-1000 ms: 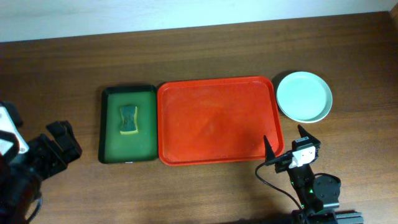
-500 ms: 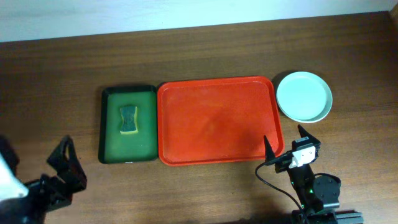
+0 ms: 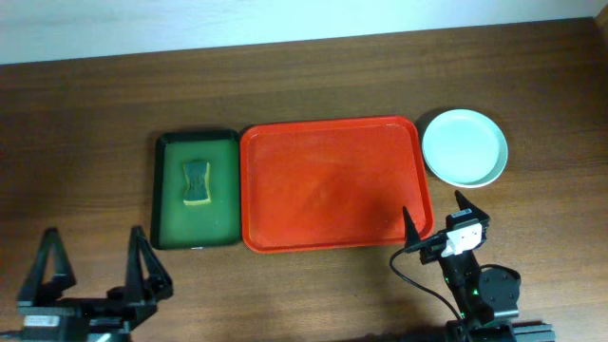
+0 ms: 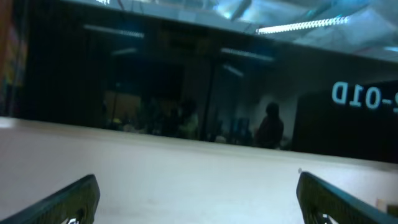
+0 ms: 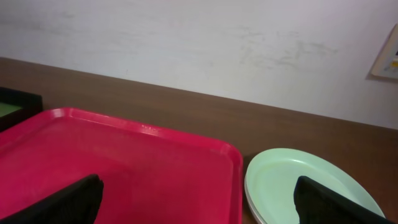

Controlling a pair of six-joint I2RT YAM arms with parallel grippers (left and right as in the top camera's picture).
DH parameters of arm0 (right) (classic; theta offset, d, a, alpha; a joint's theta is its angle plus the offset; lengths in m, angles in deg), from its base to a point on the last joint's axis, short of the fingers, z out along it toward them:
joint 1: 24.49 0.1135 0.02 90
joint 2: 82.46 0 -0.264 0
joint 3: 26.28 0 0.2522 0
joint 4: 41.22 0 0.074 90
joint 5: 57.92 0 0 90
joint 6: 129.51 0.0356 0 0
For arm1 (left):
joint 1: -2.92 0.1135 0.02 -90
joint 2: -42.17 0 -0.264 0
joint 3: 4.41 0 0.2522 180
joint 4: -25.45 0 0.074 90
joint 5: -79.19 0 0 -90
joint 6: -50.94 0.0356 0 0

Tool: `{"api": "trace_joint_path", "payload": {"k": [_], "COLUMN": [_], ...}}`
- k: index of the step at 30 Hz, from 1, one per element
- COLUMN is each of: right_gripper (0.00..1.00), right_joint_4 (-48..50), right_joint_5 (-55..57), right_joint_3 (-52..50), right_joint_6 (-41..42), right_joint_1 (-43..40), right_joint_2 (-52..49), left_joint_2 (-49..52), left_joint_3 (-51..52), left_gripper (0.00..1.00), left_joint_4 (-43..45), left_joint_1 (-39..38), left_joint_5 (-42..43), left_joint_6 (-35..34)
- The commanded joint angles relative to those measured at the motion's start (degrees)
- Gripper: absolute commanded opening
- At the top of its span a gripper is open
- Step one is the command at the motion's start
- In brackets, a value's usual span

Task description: Clean dirty plates on tray and stack at the side

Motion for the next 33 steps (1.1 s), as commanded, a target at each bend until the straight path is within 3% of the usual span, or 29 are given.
{"api": "trace_joint_path", "payload": {"k": [1,4,18,21,24,28,33], "right_gripper": [0.98,0.98,0.98,0.98,0.98,0.98,0.98], "right_joint_4": [-0.4,-0.4,-0.4,-0.4,-0.4,-0.4,-0.4], "right_joint_5": [0.3,0.3,0.3,0.3,0.3,0.3,0.3], "right_joint_3": [-0.3,-0.3,-0.3,-0.3,-0.3,-0.3,-0.3], "right_joint_6": [-0.4,-0.4,-0.4,-0.4,-0.4,-0.4,-0.4], "right_joint_1": [-0.2,-0.2,-0.2,-0.2,-0.2,-0.2,-0.2], "right_joint_2": [0.3,0.3,0.3,0.3,0.3,0.3,0.3], "left_joint_2": [-5.9,-8.5,-8.5,-8.5,-8.5,-8.5,-8.5], "left_joint_3": [9.3,15.6,36.2,37.7,37.7,37.7,37.7], "left_gripper": [0.99,0.99,0.99,0.99,0.99,0.99,0.99], "left_joint_4": [6.5,10.9,10.5,6.8,-1.9,-2.0,-2.0], "left_joint_1": [-1.2,-1.4,-1.4,-1.4,-1.4,-1.4,-1.4], "left_joint_5": [1.0,1.4,1.5,1.4,1.5,1.5,1.2], "left_joint_6": [-0.2,-1.1,-1.6,-1.6,3.5,10.4,10.6]}}
